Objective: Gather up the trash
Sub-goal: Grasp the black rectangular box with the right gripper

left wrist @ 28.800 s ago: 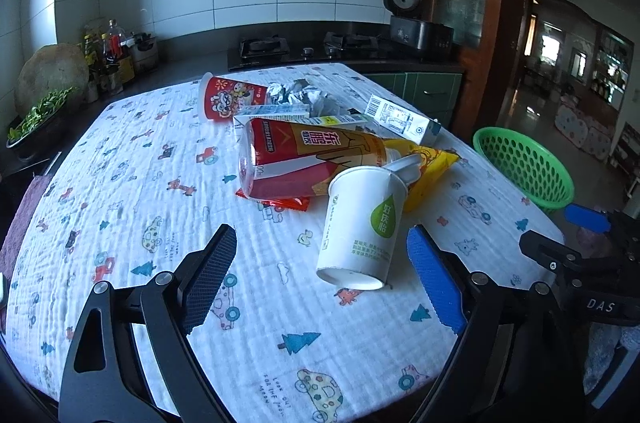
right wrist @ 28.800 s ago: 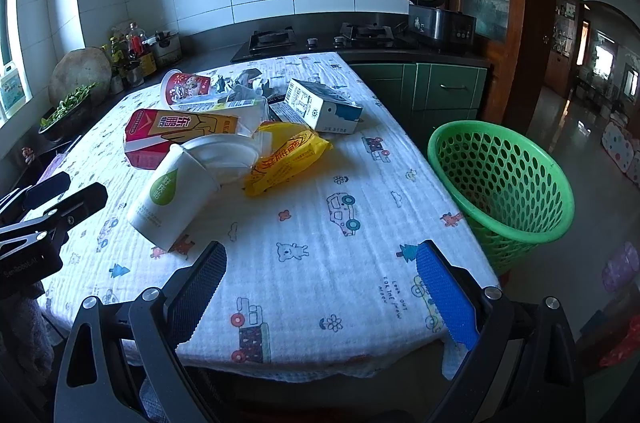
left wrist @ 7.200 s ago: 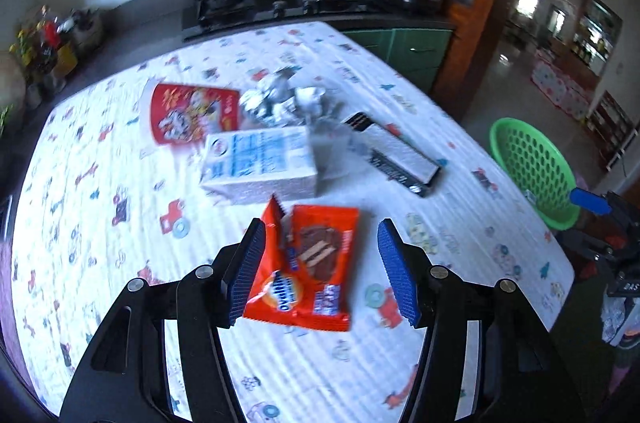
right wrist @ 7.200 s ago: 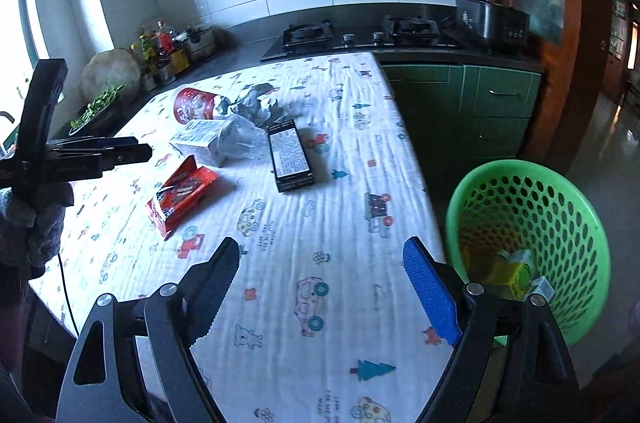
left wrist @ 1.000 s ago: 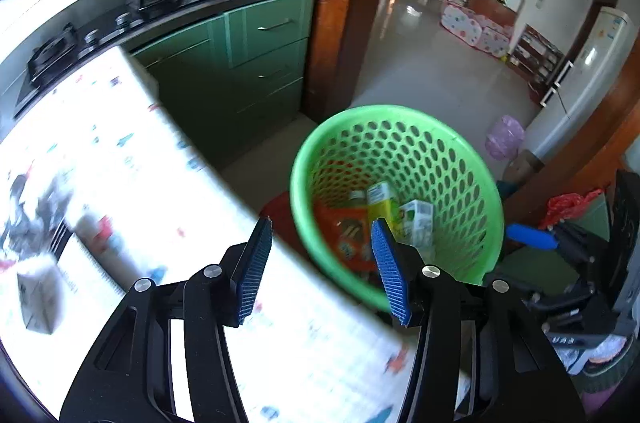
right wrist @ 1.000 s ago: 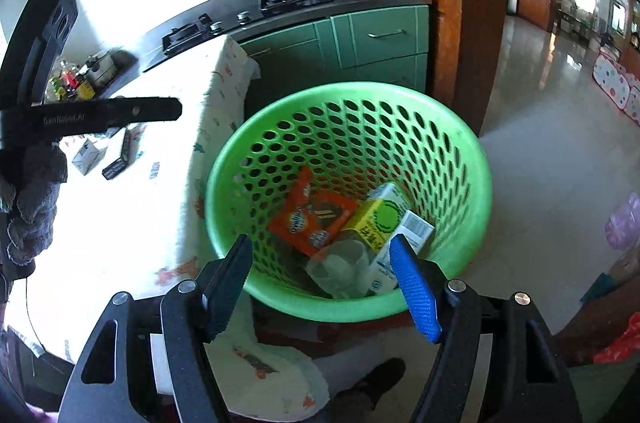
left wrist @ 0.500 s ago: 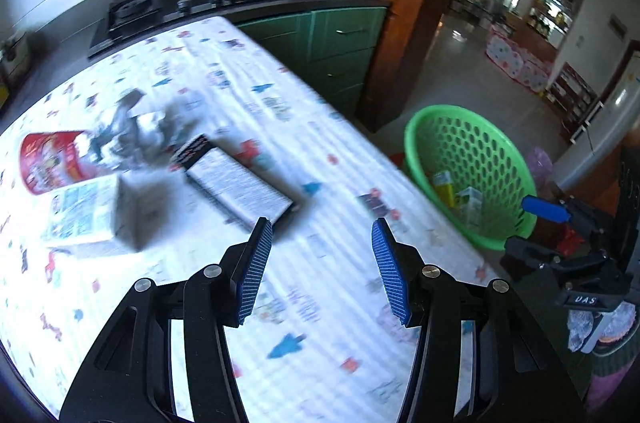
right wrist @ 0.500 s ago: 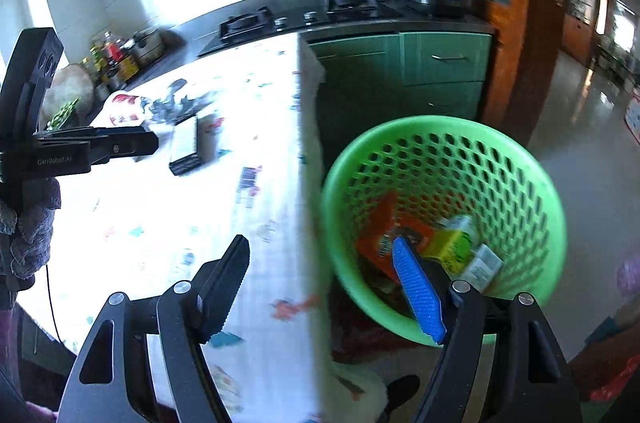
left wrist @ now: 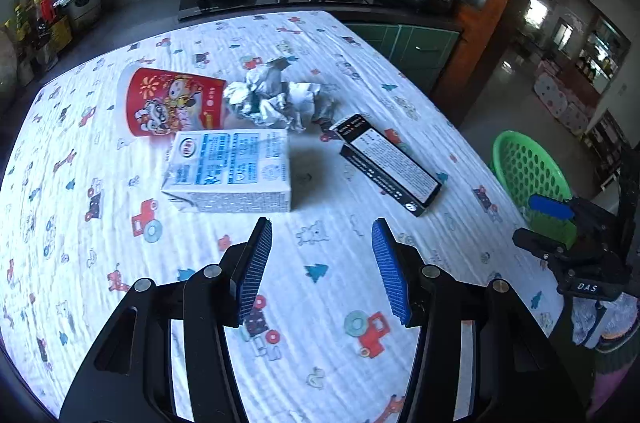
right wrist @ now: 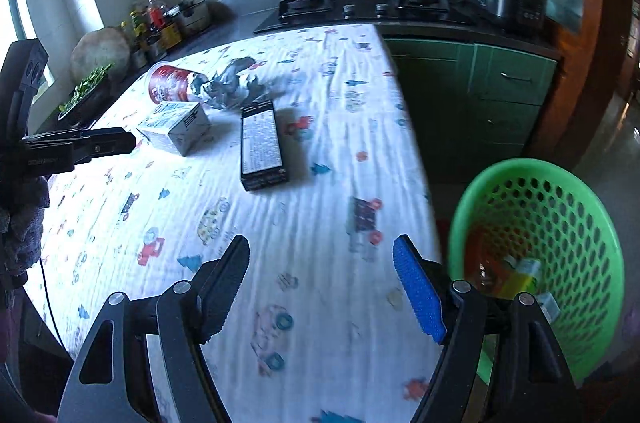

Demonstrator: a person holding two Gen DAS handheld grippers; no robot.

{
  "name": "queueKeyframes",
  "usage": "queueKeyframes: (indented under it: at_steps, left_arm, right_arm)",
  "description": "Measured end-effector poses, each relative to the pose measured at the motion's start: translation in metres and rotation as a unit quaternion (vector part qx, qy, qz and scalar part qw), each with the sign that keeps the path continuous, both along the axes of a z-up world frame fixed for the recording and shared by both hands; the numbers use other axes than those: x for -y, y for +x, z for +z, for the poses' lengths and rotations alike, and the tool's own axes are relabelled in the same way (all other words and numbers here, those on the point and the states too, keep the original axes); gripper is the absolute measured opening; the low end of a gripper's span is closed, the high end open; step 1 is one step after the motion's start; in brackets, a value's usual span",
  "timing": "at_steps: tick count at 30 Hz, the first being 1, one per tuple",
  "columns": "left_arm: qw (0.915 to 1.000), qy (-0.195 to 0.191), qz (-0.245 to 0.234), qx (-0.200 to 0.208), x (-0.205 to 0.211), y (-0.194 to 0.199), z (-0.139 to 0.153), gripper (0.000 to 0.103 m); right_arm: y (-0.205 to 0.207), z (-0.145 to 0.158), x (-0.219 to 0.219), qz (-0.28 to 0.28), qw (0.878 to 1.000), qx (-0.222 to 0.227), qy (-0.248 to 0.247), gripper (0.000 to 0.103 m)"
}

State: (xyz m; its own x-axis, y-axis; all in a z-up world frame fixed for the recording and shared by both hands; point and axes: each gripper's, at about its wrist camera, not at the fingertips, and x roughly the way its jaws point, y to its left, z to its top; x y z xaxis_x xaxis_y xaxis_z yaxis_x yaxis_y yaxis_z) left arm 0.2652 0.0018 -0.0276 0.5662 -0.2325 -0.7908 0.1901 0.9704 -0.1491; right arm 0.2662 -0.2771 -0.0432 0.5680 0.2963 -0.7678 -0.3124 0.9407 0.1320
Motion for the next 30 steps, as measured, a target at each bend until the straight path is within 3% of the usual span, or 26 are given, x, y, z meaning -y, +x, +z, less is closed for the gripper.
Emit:
queueKeyframes:
  at_steps: [16,26,30]
  left_arm:
    - [0.9983,0.000,0.058,-0.012,-0.069,0.010,-0.010,0.052]
    - [0.9956,-0.021,0.084,-0.037,-0.077,0.026,-0.021,0.052]
    - [0.9932,-0.039,0.100,-0.046,-0.076,0.032,-0.023,0.057]
  right_arm:
    - [0.080,-0.023,-0.076,0.052,0.998,-0.019,-0.021,0.068]
    - [0.115,-0.045,-0.098,0.065,0.996,-0.035,-0.044,0.060]
    - [0.121,-0.050,-0.100,0.068,0.996,-0.039,-0.046,0.050]
